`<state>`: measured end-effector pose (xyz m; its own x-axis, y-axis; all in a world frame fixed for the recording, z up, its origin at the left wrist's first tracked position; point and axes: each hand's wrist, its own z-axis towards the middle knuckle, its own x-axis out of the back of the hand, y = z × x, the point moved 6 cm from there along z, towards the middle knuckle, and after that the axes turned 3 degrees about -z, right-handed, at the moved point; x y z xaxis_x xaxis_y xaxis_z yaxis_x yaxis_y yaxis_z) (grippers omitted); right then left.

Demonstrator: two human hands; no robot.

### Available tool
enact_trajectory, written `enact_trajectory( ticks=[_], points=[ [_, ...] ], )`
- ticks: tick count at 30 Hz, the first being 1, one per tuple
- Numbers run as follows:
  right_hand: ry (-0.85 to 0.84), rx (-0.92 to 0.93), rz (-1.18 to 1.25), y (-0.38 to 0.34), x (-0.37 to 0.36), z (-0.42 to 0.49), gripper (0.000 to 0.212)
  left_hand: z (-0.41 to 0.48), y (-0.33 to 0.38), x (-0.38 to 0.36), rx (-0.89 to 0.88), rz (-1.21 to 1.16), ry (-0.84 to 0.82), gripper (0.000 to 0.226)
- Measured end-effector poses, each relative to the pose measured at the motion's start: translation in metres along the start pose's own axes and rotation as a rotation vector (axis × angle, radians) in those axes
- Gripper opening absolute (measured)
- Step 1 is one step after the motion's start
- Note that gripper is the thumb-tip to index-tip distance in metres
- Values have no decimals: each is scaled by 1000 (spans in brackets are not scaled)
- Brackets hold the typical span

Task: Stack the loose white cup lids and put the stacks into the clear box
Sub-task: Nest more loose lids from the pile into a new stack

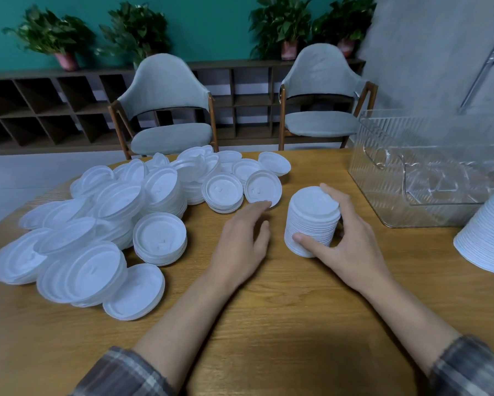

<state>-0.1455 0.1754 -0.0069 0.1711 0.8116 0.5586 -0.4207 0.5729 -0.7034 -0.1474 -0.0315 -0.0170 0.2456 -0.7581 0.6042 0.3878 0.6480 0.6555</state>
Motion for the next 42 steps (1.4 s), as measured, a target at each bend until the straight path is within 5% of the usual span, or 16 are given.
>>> enact_trajectory(
  ticks=[7,19,32,35,42],
  points=[
    [-2,-29,17,7,-1,2,92,26,0,-12,-86,395,-95,41],
    [-1,-50,3,2,1,1,90,15,-1,-1,-109,336,-23,7],
    [69,-28,69,-10,4,-4,76,3,13,34,257,-504,164,13],
    [67,-26,67,-11,4,-4,76,3,17,39,311,-684,231,30],
    [28,-2,71,-16,1,-4,84,7,21,26,399,-1115,130,47]
  ],
)
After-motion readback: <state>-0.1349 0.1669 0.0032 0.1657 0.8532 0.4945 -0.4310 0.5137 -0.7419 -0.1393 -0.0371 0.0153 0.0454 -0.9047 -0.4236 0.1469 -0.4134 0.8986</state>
